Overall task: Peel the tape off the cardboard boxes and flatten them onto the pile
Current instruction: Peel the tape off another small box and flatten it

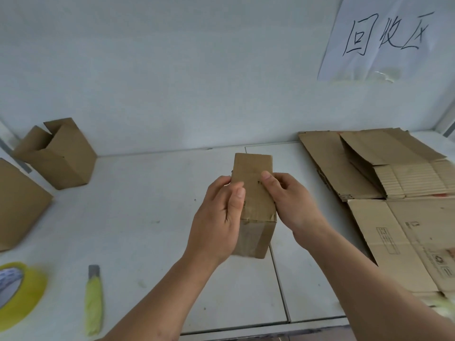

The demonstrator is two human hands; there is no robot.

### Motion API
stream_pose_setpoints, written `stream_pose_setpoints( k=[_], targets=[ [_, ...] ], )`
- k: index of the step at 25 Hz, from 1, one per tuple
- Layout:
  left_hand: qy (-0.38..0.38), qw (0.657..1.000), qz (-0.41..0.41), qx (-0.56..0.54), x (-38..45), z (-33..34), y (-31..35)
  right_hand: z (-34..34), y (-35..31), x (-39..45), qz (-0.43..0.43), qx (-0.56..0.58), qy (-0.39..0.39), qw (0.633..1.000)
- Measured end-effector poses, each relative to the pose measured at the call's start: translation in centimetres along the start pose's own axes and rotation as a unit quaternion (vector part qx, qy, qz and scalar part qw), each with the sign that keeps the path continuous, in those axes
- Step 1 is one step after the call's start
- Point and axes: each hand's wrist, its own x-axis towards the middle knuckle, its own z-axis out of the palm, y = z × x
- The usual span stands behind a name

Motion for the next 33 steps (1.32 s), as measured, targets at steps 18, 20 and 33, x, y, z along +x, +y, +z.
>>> stream_pose_setpoints(
  k=[18, 20, 33],
  targets=[
    [-0.002, 0.996, -0.019, -0.090, 0.3, -1.8, 0.7, -2.0, -1.0, -1.2, -0.227, -0.241, -0.174, 0.927],
    [-0.031, 0.993, 0.007, -0.112, 0.4, -2.0, 1.0, -2.4, -1.0, -1.3, -0.201, -0.197, -0.160, 0.946],
    [-0.089, 0.995, -0.036, 0.025, 0.3, -0.9, 2.0, -2.0, -2.9, -1.4, -0.039, 0.010, -0.005, 0.999]
  ],
)
